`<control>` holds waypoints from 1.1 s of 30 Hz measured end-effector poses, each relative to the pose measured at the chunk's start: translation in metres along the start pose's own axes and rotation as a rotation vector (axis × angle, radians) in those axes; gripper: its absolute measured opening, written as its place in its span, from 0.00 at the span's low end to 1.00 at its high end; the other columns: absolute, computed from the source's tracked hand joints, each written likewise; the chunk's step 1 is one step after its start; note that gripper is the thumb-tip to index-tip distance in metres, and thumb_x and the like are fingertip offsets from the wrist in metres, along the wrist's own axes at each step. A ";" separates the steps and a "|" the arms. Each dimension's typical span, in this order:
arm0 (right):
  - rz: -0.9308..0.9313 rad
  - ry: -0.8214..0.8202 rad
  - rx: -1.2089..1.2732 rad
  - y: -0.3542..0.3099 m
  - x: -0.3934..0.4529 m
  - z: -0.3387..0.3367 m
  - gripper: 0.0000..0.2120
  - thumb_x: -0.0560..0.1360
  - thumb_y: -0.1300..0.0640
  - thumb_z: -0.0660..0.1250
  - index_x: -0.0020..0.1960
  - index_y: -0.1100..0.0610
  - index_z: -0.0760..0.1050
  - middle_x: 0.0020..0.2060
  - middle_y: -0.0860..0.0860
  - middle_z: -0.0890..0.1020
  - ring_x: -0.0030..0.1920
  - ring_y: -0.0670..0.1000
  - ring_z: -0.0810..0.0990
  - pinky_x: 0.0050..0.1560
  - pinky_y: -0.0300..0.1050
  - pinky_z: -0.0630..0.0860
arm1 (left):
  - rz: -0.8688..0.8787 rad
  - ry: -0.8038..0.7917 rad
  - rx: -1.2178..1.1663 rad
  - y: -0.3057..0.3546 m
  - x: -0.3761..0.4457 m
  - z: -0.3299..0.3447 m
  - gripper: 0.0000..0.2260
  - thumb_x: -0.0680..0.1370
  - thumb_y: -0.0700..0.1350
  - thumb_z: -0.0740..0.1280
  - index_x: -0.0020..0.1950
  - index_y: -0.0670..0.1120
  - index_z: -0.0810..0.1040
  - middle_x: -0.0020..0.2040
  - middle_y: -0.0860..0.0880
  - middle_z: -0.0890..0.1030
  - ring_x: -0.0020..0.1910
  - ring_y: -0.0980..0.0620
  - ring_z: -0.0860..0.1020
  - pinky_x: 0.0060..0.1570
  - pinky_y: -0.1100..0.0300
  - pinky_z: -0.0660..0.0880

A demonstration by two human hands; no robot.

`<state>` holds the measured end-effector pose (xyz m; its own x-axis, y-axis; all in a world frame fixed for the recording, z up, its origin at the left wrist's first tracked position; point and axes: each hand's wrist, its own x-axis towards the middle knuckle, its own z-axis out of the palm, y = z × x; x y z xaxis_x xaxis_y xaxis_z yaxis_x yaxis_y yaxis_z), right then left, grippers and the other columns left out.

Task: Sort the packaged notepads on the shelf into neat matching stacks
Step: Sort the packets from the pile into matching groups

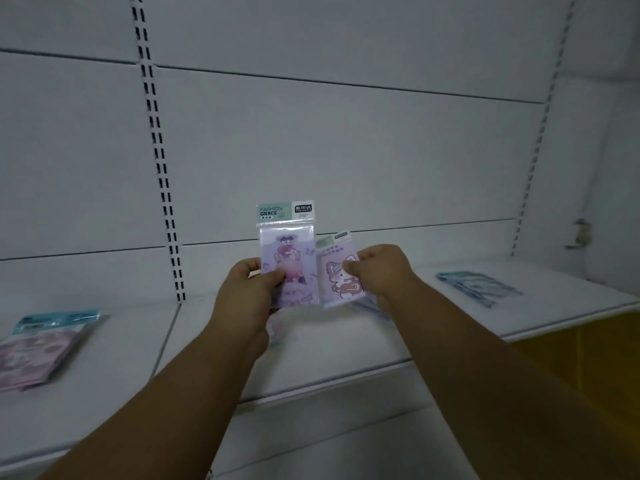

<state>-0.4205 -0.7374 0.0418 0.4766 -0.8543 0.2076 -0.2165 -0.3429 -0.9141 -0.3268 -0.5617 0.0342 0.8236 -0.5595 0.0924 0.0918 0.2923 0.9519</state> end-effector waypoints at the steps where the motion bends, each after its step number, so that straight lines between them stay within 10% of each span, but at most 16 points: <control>1: 0.003 0.027 -0.032 0.003 0.003 -0.008 0.20 0.60 0.58 0.75 0.42 0.73 0.77 0.43 0.71 0.81 0.45 0.69 0.83 0.46 0.68 0.80 | -0.016 -0.023 -0.003 -0.002 0.003 0.007 0.08 0.77 0.36 0.67 0.56 0.42 0.77 0.47 0.41 0.85 0.40 0.45 0.85 0.42 0.51 0.80; 9: 0.035 0.090 -0.282 0.025 0.020 -0.055 0.14 0.69 0.56 0.75 0.47 0.67 0.82 0.46 0.63 0.85 0.49 0.62 0.84 0.54 0.57 0.80 | -0.054 -0.084 0.016 -0.032 0.023 0.051 0.08 0.77 0.36 0.69 0.55 0.43 0.77 0.50 0.41 0.84 0.45 0.43 0.84 0.45 0.50 0.81; 14: -0.012 -0.041 -0.661 0.043 0.040 -0.056 0.18 0.70 0.49 0.74 0.48 0.63 0.77 0.42 0.55 0.77 0.48 0.55 0.79 0.43 0.41 0.67 | -0.083 -0.030 0.077 -0.042 0.032 0.074 0.06 0.77 0.34 0.65 0.52 0.42 0.77 0.49 0.40 0.83 0.41 0.44 0.83 0.37 0.55 0.78; 19: -0.137 -0.038 -0.851 0.052 0.052 -0.063 0.17 0.69 0.49 0.73 0.36 0.54 0.66 0.38 0.50 0.73 0.43 0.53 0.75 0.43 0.42 0.68 | -0.122 0.032 0.077 -0.044 0.041 0.103 0.04 0.77 0.34 0.65 0.47 0.40 0.79 0.48 0.39 0.84 0.46 0.41 0.84 0.43 0.50 0.81; 25: 0.005 -0.367 0.020 0.034 0.050 -0.082 0.18 0.80 0.47 0.59 0.43 0.60 0.78 0.35 0.56 0.82 0.32 0.53 0.77 0.35 0.45 0.75 | -0.131 0.068 0.178 -0.047 0.046 0.140 0.03 0.75 0.36 0.68 0.42 0.42 0.79 0.45 0.40 0.84 0.45 0.41 0.83 0.50 0.47 0.81; 33: 0.023 -0.481 -0.221 0.046 0.063 -0.108 0.12 0.76 0.54 0.70 0.39 0.62 0.78 0.29 0.56 0.82 0.20 0.46 0.75 0.24 0.39 0.70 | -0.195 0.041 0.703 -0.047 0.078 0.152 0.06 0.77 0.40 0.68 0.45 0.38 0.79 0.40 0.44 0.84 0.32 0.50 0.80 0.31 0.61 0.76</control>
<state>-0.4927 -0.8495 0.0502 0.7952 -0.6049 -0.0423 -0.3811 -0.4443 -0.8108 -0.3522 -0.7374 0.0408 0.8506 -0.5170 -0.0956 -0.1309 -0.3843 0.9139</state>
